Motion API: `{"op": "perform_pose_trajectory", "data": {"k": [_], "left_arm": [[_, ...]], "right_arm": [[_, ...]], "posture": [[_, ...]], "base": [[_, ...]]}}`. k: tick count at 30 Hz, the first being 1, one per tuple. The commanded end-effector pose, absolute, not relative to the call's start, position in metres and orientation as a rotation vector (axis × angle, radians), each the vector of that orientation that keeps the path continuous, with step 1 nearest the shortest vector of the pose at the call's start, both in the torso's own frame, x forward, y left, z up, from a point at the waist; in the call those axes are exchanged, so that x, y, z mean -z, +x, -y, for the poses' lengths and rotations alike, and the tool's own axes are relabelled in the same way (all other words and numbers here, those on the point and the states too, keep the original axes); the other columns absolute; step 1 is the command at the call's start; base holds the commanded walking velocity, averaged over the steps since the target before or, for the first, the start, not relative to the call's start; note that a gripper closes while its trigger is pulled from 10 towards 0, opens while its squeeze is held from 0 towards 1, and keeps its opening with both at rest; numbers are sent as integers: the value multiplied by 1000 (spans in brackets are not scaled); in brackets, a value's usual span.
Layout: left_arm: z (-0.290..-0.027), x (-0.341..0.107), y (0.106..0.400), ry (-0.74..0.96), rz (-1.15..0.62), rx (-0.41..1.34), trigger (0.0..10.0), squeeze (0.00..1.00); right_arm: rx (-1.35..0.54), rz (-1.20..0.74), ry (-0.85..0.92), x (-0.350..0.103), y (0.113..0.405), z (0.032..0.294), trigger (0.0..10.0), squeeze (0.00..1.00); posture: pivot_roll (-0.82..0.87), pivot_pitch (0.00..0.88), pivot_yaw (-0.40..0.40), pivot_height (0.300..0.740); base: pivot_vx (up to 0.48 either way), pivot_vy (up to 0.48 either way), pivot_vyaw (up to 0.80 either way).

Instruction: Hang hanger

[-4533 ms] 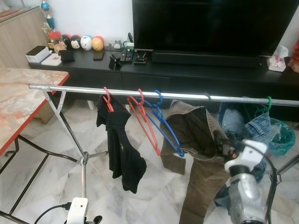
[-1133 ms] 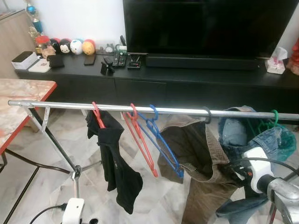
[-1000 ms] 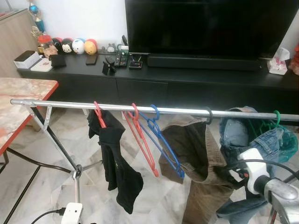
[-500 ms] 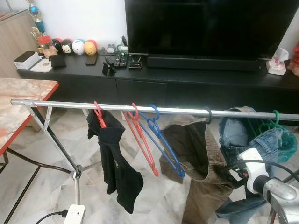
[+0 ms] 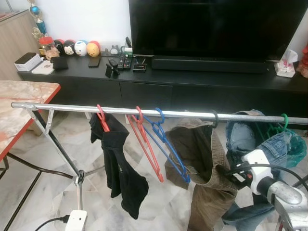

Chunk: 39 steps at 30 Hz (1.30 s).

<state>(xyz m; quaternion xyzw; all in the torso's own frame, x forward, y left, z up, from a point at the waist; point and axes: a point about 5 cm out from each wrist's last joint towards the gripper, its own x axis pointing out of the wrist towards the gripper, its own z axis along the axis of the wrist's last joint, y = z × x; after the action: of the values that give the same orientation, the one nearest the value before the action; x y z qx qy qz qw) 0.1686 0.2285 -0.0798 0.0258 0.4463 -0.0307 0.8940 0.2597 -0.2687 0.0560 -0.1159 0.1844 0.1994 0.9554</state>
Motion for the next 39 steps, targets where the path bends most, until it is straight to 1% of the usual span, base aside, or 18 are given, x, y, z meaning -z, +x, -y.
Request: {"op": "perform_pose_trajectory", "data": {"k": [1,3,5,7,16,20,23,24,25,26,39], "left_arm": [[-230,82,164,63,-956,60,10000,0],[-230,82,164,62,-956,61,10000,0],[-230,82,164,63,-956,62,10000,0],[-230,82,165,63,-955,62,10000,0],[-235,80,166,62,-950,60,10000,0],[-234,80,166,60,-951,61,10000,0],[-234,80,166,58,-955,64,10000,0],[-233,80,166,57,-955,64,10000,0],[-233,80,166,57,-955,64,10000,0],[-233,80,167,57,-954,64,10000,0],[-231,79,171,64,-951,73,10000,0]], "right_arm": [[-384,-332,-213,-61,263,270,10000,0],[-383,-308,-218,-64,264,270,10000,0],[-337,-262,-222,-71,269,273,10000,0],[-330,-267,-224,-71,270,274,10000,0],[-373,-260,-223,-69,271,266,10000,0],[-387,-259,-189,-67,271,261,10000,0],[-404,-337,-189,-59,267,260,10000,0],[-433,-366,-224,-54,264,259,10000,0],[-433,-366,-224,-54,264,259,10000,0],[-471,-396,-227,-48,259,257,10000,0],[-506,-304,-246,-69,265,251,10000,0]], "posture": [[30,0,21,740],[30,0,21,740],[30,0,22,740],[30,0,22,740],[34,3,24,740],[35,1,23,740],[35,1,23,740],[32,0,21,740],[32,0,21,740],[38,0,19,740],[34,0,26,740]], "base": [[0,0,0],[0,0,0],[0,0,0],[0,0,0],[0,0,0],[0,0,0],[0,0,0],[0,0,0],[0,0,0],[0,0,0],[0,0,0]]}}
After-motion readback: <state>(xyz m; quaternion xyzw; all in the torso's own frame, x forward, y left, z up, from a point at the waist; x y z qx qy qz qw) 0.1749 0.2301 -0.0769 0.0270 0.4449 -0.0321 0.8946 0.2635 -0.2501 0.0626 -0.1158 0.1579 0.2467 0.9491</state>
